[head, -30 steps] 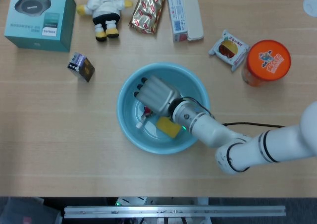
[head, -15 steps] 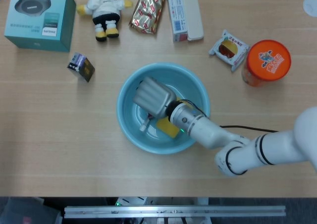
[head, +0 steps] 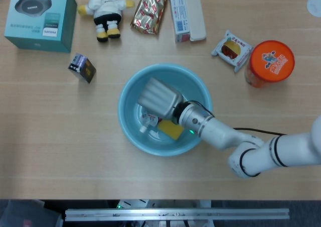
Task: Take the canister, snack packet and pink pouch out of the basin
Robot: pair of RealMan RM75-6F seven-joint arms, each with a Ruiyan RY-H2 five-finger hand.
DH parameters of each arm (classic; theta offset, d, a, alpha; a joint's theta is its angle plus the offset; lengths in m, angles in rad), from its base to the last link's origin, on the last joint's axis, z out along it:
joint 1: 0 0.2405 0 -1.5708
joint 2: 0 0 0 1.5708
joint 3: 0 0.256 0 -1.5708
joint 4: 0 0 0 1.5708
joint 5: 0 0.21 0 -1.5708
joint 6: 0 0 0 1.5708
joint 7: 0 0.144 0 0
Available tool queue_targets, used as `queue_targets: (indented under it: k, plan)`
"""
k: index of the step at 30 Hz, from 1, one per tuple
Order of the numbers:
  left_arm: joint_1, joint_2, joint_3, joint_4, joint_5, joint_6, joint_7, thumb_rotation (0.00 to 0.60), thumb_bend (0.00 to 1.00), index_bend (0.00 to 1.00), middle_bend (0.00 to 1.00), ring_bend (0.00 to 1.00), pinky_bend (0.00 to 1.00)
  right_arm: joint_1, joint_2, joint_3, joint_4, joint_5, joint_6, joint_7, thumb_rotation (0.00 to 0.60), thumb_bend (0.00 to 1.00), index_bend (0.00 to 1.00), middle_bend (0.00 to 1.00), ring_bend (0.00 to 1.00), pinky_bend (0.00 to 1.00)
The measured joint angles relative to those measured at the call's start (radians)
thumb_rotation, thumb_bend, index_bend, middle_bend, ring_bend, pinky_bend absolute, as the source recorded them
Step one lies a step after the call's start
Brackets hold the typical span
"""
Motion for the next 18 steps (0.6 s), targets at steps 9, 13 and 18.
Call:
queue_targets:
  k: [9,13,18]
  plan:
    - [-0.001,0.004,-0.002,-0.005,0.002,0.003,0.000,0.600,0.34,0.32,0.27,0.21,0.16,-0.038,0.179,0.051,-0.167,-0.042,0.041,0.044,0.600,0.15,0.73,0.66,0.64,0.86]
    - [-0.003,0.004,-0.002,-0.007,0.006,0.001,0.001,0.600,0.35,0.32,0.27,0.21,0.16,-0.068,0.278,0.065,-0.224,-0.048,0.067,0.058,0.600,0.15,0.73,0.66,0.64,0.86]
    - [-0.007,0.002,0.000,-0.010,0.014,-0.002,0.007,0.600,0.35,0.32,0.27,0.21,0.16,-0.118,0.381,0.072,-0.244,-0.032,0.086,0.083,0.600,0.15,0.73,0.66,0.64,0.86]
